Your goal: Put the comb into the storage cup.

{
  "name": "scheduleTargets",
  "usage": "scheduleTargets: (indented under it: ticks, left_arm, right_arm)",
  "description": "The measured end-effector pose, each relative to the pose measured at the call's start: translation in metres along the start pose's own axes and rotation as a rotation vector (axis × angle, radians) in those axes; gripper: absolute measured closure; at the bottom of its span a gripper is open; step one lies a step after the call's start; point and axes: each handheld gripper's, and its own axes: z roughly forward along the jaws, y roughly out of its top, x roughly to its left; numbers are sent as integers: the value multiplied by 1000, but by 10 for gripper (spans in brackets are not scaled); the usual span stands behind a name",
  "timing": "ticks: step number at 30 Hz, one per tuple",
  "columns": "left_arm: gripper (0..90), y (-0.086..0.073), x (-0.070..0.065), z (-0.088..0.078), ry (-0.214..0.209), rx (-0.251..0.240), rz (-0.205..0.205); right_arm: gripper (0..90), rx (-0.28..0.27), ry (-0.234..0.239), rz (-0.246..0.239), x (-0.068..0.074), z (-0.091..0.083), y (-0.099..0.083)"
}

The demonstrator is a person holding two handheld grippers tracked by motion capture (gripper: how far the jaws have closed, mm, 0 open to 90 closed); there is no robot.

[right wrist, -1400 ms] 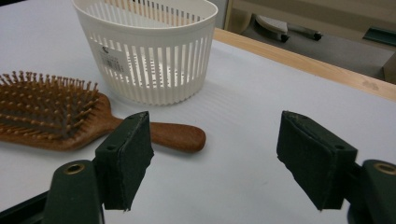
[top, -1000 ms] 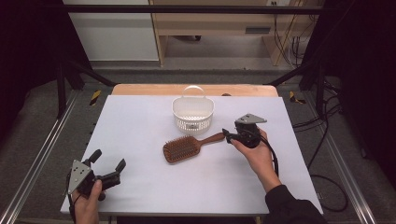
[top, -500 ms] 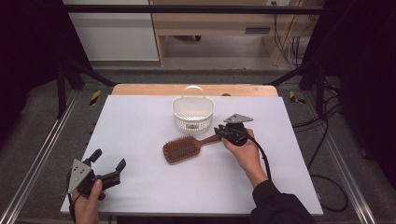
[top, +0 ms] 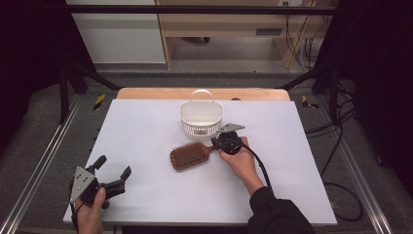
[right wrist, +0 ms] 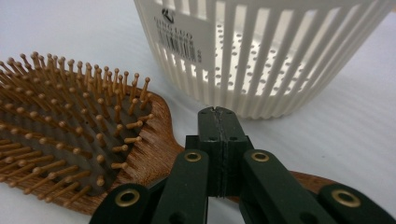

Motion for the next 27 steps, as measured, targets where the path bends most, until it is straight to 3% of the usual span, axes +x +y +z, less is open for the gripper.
scheduleTargets:
  ticks: [7, 14, 20, 27]
  left_arm:
    - [18, 0, 0, 0, -3, 2, -1]
    - [18, 0, 1, 0, 9, 0, -6]
    - [18, 0, 0, 0, 6, 1, -6]
    - [18, 0, 0, 0, 4, 0, -6]
  right_arm:
    - [900, 34, 21, -6, 5, 16, 0]
    - [900, 79, 25, -68, 14, 27, 5]
    - [900, 84, 52, -95, 21, 25, 2]
    - [900, 82, 97, -129, 40, 18, -5]
